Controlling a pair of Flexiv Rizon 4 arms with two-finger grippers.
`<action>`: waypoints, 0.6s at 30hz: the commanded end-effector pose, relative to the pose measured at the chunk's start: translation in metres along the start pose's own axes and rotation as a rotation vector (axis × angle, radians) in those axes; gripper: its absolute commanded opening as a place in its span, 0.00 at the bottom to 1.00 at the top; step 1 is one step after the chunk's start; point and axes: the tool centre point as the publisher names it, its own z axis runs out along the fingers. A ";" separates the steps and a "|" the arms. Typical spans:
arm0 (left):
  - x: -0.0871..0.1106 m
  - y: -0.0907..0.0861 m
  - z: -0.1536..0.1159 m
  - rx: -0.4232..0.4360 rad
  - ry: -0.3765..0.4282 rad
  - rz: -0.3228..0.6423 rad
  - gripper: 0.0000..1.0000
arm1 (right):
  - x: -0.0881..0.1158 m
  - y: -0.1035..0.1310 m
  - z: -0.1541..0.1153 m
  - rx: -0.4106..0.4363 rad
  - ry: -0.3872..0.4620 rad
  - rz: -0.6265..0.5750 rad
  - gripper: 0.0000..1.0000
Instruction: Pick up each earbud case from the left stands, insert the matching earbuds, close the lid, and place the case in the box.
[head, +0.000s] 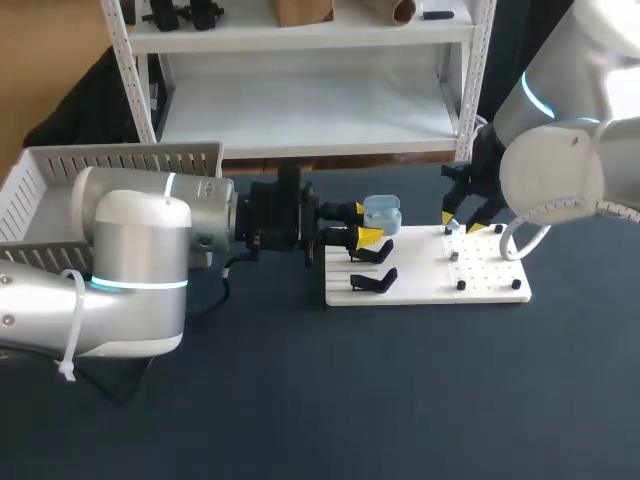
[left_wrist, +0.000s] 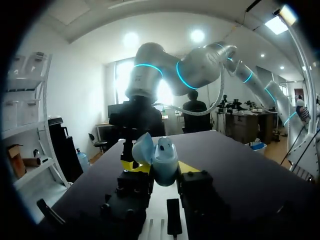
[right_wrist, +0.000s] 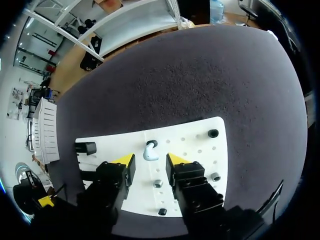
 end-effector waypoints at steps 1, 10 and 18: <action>0.000 -0.001 0.001 -0.008 -0.001 0.002 0.00 | -0.003 -0.001 0.003 -0.007 0.004 0.005 0.36; 0.000 -0.001 0.001 -0.008 -0.001 0.002 0.00 | -0.004 -0.002 0.009 -0.008 0.011 0.015 0.35; 0.000 -0.001 0.001 -0.008 -0.001 0.002 0.00 | -0.005 -0.001 0.010 -0.012 0.015 0.014 0.33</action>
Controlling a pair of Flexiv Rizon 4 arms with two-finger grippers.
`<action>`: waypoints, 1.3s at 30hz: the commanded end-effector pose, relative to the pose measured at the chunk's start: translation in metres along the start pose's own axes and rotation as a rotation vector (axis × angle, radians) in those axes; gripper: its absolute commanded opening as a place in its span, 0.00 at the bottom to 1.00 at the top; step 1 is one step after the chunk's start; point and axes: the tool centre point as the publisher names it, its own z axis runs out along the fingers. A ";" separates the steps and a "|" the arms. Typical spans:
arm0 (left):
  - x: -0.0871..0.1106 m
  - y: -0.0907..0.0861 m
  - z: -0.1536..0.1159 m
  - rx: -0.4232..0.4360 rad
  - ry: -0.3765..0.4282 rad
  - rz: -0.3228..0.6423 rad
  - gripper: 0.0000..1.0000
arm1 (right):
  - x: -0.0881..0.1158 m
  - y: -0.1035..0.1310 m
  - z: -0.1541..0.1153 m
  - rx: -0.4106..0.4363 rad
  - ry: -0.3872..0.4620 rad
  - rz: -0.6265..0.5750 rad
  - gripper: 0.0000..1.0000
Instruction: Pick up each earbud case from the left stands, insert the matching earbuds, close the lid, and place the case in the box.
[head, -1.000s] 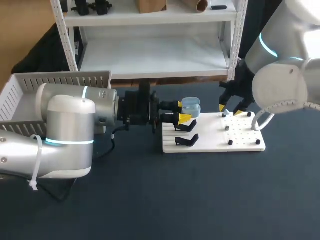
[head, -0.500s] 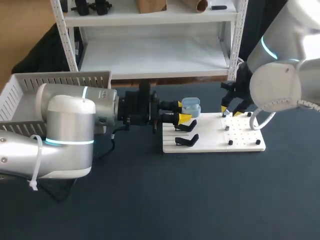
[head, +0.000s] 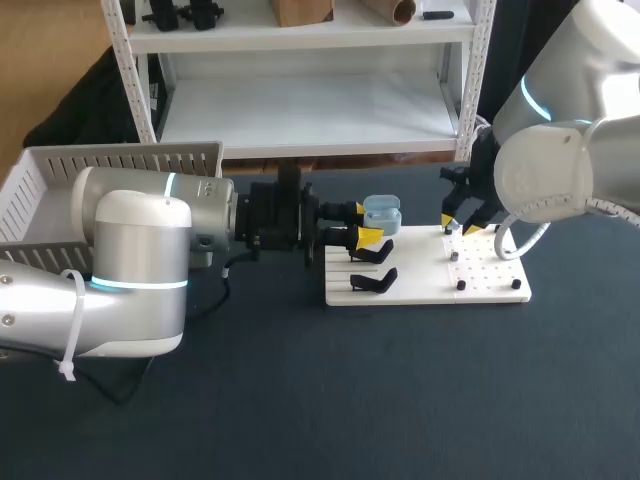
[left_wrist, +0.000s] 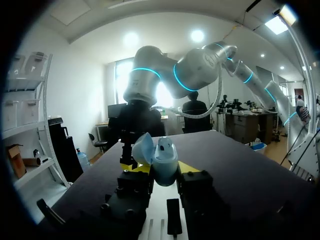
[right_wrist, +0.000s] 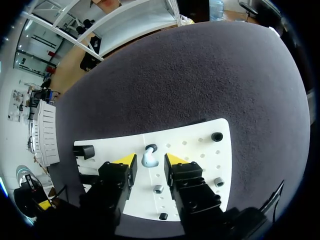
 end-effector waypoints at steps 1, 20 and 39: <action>0.000 -0.001 0.001 -0.008 -0.001 0.002 0.00 | -0.002 0.001 0.001 -0.001 0.005 -0.001 0.30; 0.000 -0.001 0.001 -0.008 -0.001 0.002 0.00 | 0.004 0.003 -0.012 -0.002 -0.003 -0.004 0.00; 0.000 -0.001 0.001 -0.008 -0.001 0.002 0.00 | 0.030 0.023 -0.114 0.062 -0.061 -0.024 0.00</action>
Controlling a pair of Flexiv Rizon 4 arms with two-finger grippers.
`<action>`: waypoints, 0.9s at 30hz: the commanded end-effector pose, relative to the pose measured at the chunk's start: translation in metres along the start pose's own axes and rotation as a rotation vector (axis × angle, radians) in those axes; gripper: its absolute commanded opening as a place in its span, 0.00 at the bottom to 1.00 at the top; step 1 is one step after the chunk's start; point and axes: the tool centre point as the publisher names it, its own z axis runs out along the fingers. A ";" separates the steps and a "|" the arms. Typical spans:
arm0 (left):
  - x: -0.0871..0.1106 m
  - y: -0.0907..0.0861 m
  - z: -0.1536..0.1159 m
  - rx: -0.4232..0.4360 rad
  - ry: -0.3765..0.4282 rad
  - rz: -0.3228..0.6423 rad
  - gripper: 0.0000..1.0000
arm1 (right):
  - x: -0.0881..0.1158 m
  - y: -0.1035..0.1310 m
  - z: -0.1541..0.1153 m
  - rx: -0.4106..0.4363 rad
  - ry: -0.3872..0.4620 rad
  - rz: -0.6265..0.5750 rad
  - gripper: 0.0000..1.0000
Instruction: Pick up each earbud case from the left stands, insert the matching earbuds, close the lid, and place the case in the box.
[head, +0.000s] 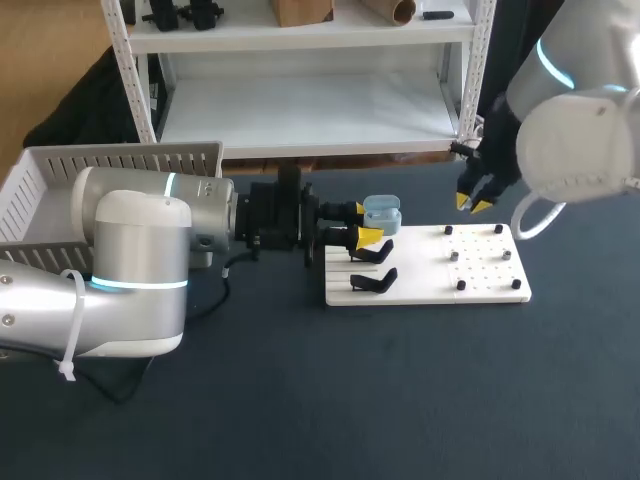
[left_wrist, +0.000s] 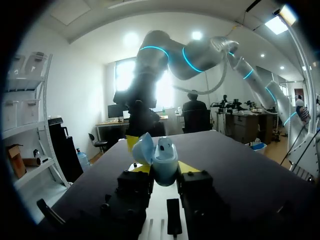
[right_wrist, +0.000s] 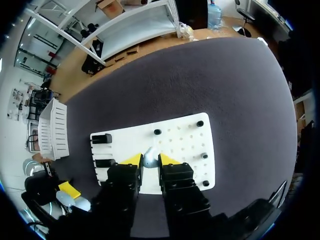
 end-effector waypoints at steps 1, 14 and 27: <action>0.000 -0.001 0.001 -0.008 -0.001 0.002 0.00 | 0.017 0.010 -0.050 0.043 -0.017 -0.012 0.00; 0.000 -0.001 0.001 -0.008 -0.001 0.002 0.00 | 0.064 0.072 -0.121 0.091 0.086 -0.178 0.00; 0.000 -0.001 0.001 -0.008 -0.001 0.002 0.00 | 0.108 0.121 -0.117 0.046 0.174 -0.355 0.00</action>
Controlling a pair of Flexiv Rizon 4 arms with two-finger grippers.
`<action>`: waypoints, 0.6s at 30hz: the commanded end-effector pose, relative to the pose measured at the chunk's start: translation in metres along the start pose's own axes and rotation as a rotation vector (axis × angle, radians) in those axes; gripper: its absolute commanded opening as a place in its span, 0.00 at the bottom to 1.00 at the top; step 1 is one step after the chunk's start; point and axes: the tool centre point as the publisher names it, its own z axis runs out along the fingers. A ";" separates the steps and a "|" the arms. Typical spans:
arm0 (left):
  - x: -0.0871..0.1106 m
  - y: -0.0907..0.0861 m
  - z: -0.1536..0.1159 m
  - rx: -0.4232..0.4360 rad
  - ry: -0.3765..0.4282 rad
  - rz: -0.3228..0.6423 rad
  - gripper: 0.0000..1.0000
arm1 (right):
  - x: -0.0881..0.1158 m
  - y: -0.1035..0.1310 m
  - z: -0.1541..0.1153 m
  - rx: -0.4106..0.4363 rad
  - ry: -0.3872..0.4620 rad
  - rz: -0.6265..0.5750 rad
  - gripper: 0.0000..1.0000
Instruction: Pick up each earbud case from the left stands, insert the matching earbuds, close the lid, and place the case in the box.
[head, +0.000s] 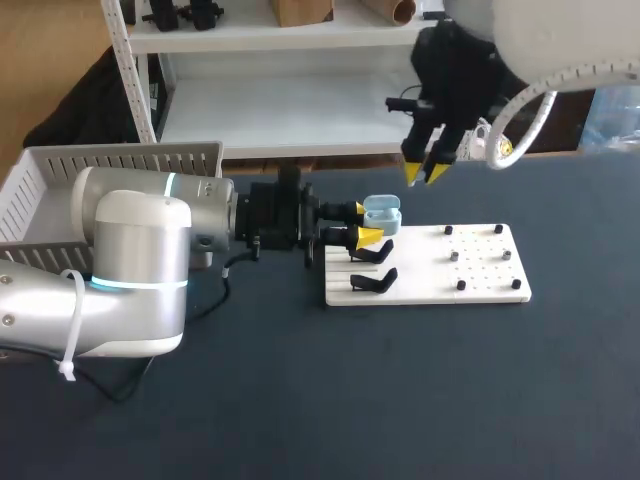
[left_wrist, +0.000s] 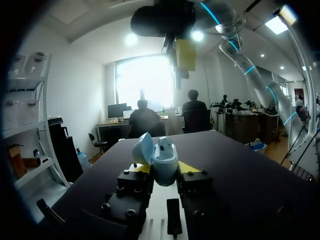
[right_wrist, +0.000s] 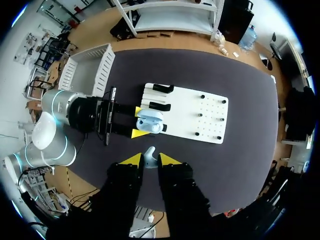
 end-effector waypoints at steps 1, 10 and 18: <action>0.000 -0.001 0.001 -0.007 -0.001 0.002 0.00 | -0.003 0.003 0.003 0.006 0.002 0.003 0.00; 0.000 -0.001 0.001 -0.007 -0.001 0.002 0.00 | -0.003 0.003 0.003 0.006 0.002 0.003 0.00; 0.000 -0.001 0.001 -0.007 -0.001 0.002 0.00 | -0.008 0.022 0.007 -0.003 -0.011 -0.087 0.00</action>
